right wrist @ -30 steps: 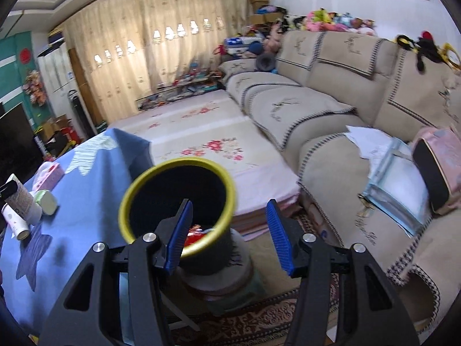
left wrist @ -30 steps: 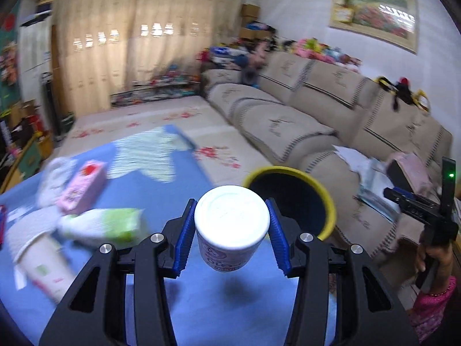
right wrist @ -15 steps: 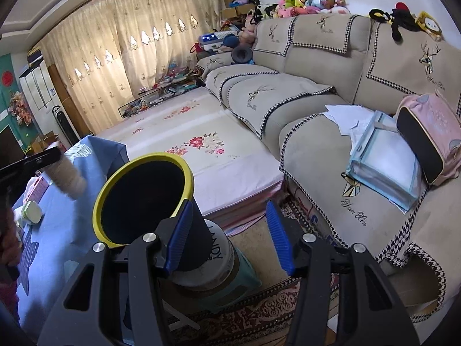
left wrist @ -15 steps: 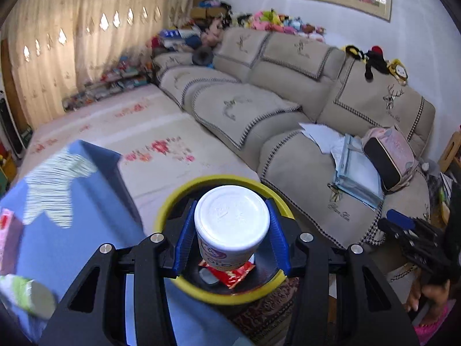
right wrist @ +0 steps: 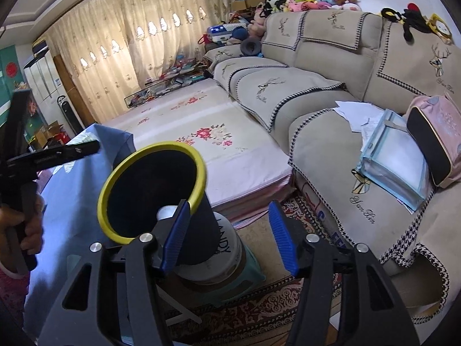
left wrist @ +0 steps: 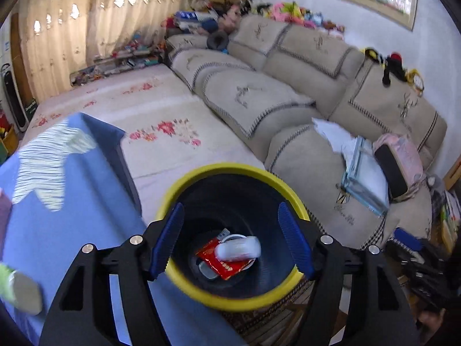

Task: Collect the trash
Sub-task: 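Grasp the small white yogurt cup with the left gripper and drop it into the bin, then grasp the green-labelled bottle with the right gripper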

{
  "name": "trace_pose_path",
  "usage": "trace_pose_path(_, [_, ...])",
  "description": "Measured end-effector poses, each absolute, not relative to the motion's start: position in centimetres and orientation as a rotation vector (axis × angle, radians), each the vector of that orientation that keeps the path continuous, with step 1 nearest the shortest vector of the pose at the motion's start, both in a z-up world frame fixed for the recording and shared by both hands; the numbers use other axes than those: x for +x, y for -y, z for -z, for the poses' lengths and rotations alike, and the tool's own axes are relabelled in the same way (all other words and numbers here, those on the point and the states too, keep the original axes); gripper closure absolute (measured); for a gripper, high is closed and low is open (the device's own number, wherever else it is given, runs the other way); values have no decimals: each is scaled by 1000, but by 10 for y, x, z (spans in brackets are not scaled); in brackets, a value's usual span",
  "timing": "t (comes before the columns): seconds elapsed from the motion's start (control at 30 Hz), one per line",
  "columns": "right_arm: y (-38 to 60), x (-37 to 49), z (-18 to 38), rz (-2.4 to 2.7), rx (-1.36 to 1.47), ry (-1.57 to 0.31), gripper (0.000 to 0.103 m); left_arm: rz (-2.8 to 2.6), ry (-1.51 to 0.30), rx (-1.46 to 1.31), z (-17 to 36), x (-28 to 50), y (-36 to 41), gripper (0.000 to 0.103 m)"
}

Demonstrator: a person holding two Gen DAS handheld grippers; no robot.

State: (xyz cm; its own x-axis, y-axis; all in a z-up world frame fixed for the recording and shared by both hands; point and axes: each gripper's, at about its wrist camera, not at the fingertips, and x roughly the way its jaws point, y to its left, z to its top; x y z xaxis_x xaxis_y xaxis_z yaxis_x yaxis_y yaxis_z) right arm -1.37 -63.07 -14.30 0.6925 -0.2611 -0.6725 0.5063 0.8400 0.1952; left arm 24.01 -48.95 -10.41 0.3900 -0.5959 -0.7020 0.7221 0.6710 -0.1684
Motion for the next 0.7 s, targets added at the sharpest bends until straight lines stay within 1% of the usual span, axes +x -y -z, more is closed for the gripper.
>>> trace_pose_path(0.07, [621,-6,142,412,380,-685,49,819,-757,135,83,229,455,26])
trace_pose_path(0.13, [607,8,141,368,365,-695,49,783,-689,106,63,215,416,16])
trace_pose_path(0.23, [580,32,141,285,335,-711,49,704,-612,76,40,199,357,11])
trace_pose_path(0.4, [518,76,134,113,271,-726,49,487,-536,26,19,176,238,9])
trace_pose_path(0.5, [471,105,129,-3,230,-737,49,362,-524,2,18,164,174,9])
trace_pose_path(0.6, [427,130,125,-107,193,-750,48,283,-515,-9,22,155,126,9])
trace_pose_path(0.67, [396,147,121,-186,154,-753,46,256,-516,-16,25,152,104,8])
trace_pose_path(0.7, [387,152,119,-206,139,-752,42,250,-518,-24,28,151,91,8])
